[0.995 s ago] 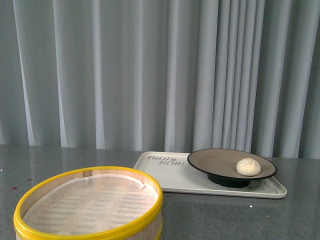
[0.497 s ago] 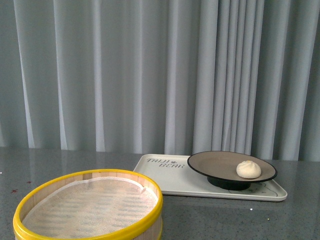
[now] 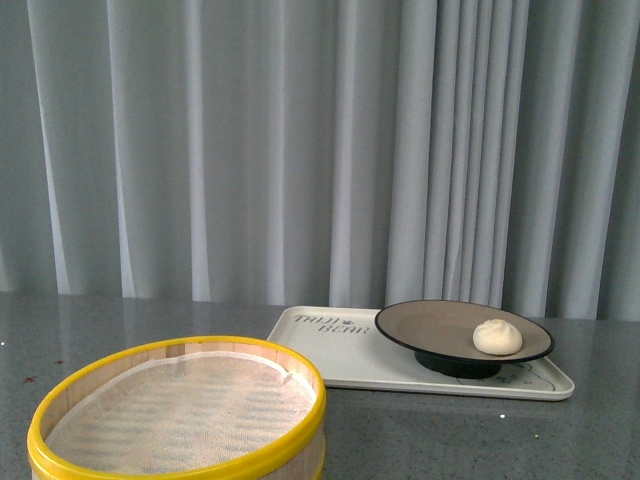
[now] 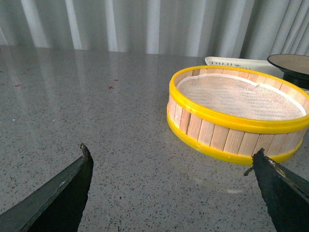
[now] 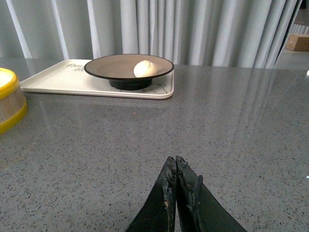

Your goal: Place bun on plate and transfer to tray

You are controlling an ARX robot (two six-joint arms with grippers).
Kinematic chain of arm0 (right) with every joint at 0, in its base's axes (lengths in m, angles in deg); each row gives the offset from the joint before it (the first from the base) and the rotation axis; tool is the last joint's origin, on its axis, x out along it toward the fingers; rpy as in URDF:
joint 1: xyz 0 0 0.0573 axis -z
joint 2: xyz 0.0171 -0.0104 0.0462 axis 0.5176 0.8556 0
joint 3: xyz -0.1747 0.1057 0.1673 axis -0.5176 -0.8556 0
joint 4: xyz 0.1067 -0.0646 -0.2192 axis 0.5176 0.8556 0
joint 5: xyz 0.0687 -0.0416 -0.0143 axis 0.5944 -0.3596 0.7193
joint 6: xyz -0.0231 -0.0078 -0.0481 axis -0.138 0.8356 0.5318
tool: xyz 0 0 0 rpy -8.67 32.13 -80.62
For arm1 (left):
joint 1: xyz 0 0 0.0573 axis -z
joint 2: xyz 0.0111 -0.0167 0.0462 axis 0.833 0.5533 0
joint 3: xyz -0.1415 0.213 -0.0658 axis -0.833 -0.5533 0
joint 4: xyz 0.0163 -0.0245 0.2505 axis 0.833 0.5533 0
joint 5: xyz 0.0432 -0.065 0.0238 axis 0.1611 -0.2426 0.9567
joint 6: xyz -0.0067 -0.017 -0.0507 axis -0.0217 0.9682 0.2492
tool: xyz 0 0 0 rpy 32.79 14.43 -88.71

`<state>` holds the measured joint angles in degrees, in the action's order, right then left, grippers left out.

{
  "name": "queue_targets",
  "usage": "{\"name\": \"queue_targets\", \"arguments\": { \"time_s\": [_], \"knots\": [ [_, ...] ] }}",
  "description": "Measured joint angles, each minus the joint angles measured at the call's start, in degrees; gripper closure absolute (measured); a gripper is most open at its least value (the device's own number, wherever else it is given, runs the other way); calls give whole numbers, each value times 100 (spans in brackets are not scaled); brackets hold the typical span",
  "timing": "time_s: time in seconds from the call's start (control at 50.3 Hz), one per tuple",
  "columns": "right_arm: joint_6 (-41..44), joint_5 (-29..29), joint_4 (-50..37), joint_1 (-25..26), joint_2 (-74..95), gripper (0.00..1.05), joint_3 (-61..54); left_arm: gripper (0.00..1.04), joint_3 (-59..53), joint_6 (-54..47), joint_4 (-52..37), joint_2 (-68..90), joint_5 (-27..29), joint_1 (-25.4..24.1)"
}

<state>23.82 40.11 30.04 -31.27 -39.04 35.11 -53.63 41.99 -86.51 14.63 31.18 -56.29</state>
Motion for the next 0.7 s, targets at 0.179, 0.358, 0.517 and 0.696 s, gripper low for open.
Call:
{"name": "queue_targets", "arguments": {
  "time_s": [0.179,0.358,0.517,0.696],
  "knots": [
    [0,0,0,0,0,103,0,7,0,0,0,0,0,-2],
    [0,0,0,0,0,100,0,7,0,0,0,0,0,0],
    [0,0,0,0,0,70,0,7,0,0,0,0,2,0],
    [0,0,0,0,0,33,0,7,0,0,0,0,2,-2]
  ]
}}
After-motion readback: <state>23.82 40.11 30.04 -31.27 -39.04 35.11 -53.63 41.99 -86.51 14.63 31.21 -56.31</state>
